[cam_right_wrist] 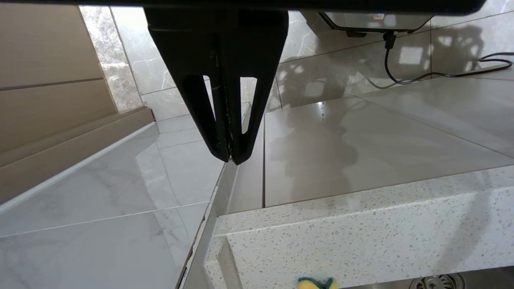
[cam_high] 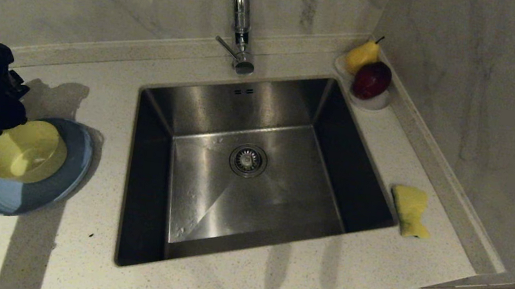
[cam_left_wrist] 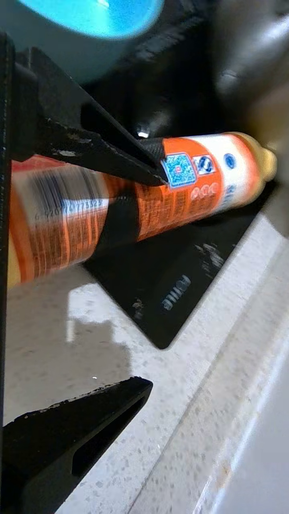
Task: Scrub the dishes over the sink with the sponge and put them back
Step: Place the dish soap on the table
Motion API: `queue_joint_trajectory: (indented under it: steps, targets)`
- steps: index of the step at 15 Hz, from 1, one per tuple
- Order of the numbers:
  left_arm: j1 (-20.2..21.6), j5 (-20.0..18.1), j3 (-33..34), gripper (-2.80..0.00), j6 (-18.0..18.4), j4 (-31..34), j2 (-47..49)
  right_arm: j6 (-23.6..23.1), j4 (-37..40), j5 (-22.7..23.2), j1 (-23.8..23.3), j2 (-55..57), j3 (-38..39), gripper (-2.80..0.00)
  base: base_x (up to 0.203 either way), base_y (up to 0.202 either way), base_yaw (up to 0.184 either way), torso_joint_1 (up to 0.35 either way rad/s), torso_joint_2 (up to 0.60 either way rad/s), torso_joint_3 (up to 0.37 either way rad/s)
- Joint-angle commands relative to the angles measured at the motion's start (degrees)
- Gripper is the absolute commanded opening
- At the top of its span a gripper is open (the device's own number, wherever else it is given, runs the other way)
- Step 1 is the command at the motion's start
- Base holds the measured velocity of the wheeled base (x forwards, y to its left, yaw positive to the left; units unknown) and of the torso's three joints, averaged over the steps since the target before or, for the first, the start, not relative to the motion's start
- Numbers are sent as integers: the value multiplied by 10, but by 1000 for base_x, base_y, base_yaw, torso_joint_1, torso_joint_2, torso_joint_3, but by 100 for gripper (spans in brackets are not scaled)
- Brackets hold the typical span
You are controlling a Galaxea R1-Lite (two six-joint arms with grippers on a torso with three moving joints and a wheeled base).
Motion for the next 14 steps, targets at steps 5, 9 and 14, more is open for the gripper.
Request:
queue_joint_trajectory:
  steps: [5, 9, 14]
  targets:
    - [-4, -95, -145, 0, -194, 366, -25, 0, 0, 0, 0, -1, 0, -280, 0, 0, 0, 0, 0, 0]
    - [-3, -171, -209, 0, -278, 512, -23, 0, 0, 0, 0, -1, 0, -280, 0, 0, 0, 0, 0, 0]
    - [-1, -174, -227, 0, -295, 544, -25, 0, 0, 0, 0, -1, 0, -280, 0, 0, 0, 0, 0, 0]
